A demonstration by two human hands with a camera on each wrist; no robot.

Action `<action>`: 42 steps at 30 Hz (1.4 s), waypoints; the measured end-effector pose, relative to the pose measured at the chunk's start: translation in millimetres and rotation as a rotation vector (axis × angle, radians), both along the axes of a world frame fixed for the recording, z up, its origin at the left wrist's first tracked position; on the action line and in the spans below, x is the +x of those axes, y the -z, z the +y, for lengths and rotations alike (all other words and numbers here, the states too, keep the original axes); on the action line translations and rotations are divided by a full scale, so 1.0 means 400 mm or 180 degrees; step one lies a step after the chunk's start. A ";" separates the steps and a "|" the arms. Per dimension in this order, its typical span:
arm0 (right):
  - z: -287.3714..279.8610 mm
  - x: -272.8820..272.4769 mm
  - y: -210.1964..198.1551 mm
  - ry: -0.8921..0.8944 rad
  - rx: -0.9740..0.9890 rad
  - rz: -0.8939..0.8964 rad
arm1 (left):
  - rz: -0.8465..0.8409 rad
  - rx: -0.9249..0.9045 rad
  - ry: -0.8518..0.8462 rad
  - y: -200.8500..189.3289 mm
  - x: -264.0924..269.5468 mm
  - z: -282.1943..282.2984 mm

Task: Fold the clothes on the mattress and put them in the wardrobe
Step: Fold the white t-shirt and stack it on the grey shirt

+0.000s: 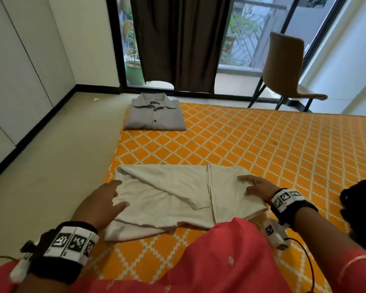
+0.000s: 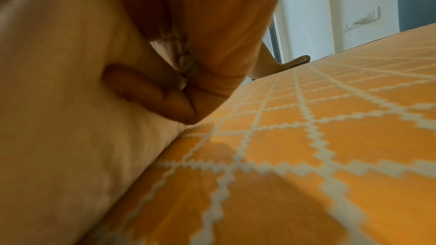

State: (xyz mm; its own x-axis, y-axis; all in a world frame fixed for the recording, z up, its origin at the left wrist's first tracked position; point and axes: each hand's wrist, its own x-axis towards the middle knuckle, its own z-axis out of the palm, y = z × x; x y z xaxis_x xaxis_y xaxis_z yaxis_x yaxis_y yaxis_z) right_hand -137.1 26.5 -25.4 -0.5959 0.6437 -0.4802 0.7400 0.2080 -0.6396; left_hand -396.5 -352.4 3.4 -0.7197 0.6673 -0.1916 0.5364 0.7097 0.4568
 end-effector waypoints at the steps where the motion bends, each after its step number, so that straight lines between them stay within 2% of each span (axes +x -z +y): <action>1: -0.007 -0.011 -0.020 0.0076 -0.0002 0.0068 | -0.0107 0.0020 0.0041 0.015 -0.003 -0.011; 3: -0.024 -0.034 -0.059 0.0138 0.0008 0.0161 | -0.0092 -0.0357 0.0529 0.053 0.014 -0.010; 5: -0.053 -0.059 -0.106 0.0157 0.0014 0.0274 | 0.0190 -0.0813 0.1098 0.096 0.045 0.006; 7: -0.083 -0.087 -0.142 0.0226 -0.0072 0.0384 | 0.0125 -0.1013 0.1222 0.116 0.056 0.020; 9: -0.115 -0.121 -0.172 0.0166 -0.0153 0.0434 | -0.0197 -0.0785 0.1096 0.116 0.040 0.026; 11: -0.156 -0.161 -0.199 -0.0041 -0.0203 0.0440 | -0.0567 0.0194 0.0552 0.105 0.008 0.026; 13: -0.211 -0.210 -0.229 -0.0222 -0.0201 0.0434 | -0.1137 0.1514 -0.0446 0.082 -0.017 0.029; 15: -0.272 -0.268 -0.246 -0.0461 -0.0051 0.0360 | -0.2235 0.2505 -0.1368 0.060 -0.033 0.040; 17: -0.333 -0.333 -0.249 -0.0832 0.0262 0.0245 | -0.3235 0.2829 -0.1889 0.057 -0.040 0.045; 19: -0.404 -0.408 -0.228 -0.1199 0.0648 0.0088 | -0.3624 0.2632 -0.2086 0.081 -0.049 0.042; 22: -0.548 -0.506 -0.139 -0.1774 0.1072 -0.0165 | -0.3649 0.2137 -0.2206 0.125 -0.063 0.029; 25: -0.668 -0.561 -0.031 -0.2131 0.1208 0.0063 | -0.3771 0.1940 -0.2181 0.147 -0.085 0.021; 26: -0.691 -0.570 -0.015 -0.2010 0.0949 0.0150 | -0.3781 0.1890 -0.2134 0.148 -0.090 0.018; 28: -0.711 -0.572 0.016 -0.1835 0.0405 0.0668 | -0.3756 0.1825 -0.2072 0.157 -0.102 0.022; 30: -0.718 -0.552 0.043 -0.1678 0.0156 0.1167 | -0.3551 0.1787 -0.2081 0.185 -0.120 0.023; 33: -0.703 -0.517 0.083 -0.1081 0.0350 0.1844 | -0.3352 0.1686 -0.1859 0.253 -0.144 0.030; 35: -0.676 -0.487 0.097 -0.0742 0.0795 0.1956 | -0.3071 0.1754 -0.1497 0.186 -0.108 0.029; 37: -0.643 -0.463 0.097 -0.0586 0.1313 0.1633 | -0.2635 0.1663 -0.1125 0.145 -0.084 0.029; 39: -0.620 -0.454 0.097 -0.0488 0.1539 0.1002 | -0.2188 0.1371 -0.0942 0.132 -0.080 0.025; 42: -0.627 -0.458 0.098 -0.0725 0.1598 0.0300 | -0.2046 0.1156 -0.1004 0.137 -0.093 0.006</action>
State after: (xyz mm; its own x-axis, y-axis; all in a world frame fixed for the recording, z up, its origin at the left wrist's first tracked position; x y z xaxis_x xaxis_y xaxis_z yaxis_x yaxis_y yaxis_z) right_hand -320.3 -224.2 -64.6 -0.7722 0.6295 -0.0858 0.5852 0.6522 -0.4818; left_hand -433.5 -350.0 -51.4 -0.7074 0.5510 -0.4427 -0.1112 0.5318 0.8395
